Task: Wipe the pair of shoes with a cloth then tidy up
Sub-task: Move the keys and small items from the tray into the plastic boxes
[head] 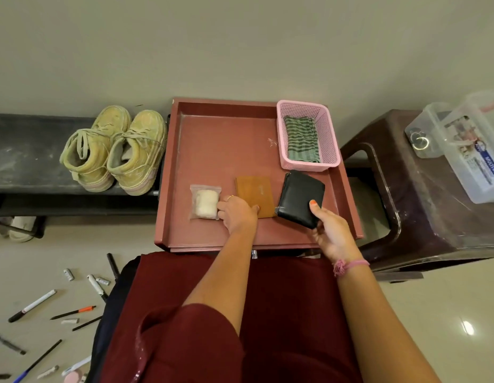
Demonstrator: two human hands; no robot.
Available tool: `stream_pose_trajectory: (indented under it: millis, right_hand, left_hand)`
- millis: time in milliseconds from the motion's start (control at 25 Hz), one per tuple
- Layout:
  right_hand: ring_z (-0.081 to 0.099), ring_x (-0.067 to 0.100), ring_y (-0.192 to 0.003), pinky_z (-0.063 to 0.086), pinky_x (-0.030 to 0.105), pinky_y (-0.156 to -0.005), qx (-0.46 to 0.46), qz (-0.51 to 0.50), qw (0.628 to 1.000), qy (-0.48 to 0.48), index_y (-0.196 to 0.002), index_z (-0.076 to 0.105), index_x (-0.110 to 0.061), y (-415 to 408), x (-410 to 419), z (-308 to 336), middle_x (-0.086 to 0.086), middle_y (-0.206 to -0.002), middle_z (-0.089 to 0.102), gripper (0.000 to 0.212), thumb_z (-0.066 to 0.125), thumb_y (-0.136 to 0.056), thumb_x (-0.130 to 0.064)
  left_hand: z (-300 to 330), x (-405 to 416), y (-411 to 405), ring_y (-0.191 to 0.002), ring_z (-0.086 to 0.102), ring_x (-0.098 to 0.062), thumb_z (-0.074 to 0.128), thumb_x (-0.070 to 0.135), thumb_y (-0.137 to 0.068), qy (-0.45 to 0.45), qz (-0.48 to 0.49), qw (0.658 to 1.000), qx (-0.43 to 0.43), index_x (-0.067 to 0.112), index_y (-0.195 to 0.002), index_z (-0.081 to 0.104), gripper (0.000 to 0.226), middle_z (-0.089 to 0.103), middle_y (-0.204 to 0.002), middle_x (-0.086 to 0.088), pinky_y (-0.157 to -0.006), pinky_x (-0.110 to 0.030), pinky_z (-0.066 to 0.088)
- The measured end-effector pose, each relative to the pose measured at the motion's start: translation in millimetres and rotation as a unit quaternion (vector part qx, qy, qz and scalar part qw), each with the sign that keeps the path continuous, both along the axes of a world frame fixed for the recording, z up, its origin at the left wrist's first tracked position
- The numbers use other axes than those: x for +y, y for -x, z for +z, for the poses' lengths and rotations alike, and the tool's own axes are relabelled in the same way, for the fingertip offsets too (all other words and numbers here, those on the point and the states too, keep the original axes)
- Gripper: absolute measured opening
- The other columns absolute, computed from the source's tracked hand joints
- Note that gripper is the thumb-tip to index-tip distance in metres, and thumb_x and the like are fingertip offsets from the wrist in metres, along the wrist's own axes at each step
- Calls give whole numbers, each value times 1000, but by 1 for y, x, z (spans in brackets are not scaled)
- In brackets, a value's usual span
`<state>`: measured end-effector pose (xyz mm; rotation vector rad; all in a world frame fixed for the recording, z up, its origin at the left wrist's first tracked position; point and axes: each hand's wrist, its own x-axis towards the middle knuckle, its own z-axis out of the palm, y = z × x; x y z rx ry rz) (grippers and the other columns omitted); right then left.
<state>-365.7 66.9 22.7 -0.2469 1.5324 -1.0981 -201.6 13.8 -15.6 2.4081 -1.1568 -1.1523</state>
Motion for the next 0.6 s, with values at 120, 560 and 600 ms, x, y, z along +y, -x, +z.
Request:
stream_pose_trajectory:
  millis: [120, 560, 600]
  right_hand:
    - [64, 8, -64, 49, 18, -50, -19, -4, 1000, -3, -90, 66, -9, 6, 2, -4, 0, -77, 70, 10, 68, -85, -18]
    - [60, 2, -65, 44, 13, -49, 10, 61, 998, 5, -99, 69, -15, 31, 15, 44, -6, -82, 70, 19, 69, -85, -28]
    - [62, 4, -69, 45, 14, -52, 10, 67, 998, 10, -99, 69, -15, 34, 18, 52, -6, -84, 71, 18, 69, -85, -27]
  left_hand:
    - [-10, -8, 2, -123, 50, -34, 82, 28, -75, -16, 29, 999, 34, -3, -130, 40, 76, 49, -132, -21, -96, -39, 45]
    - [47, 39, 27, -96, 64, -20, 39, 8, -103, 45, 122, 822, 554, 10, -116, 54, 20, 67, -108, -7, -84, -35, 54]
    - [57, 45, 34, -95, 64, -19, 39, 8, -103, 50, 106, 814, 569, 12, -116, 54, 20, 67, -107, -6, -85, -36, 54]
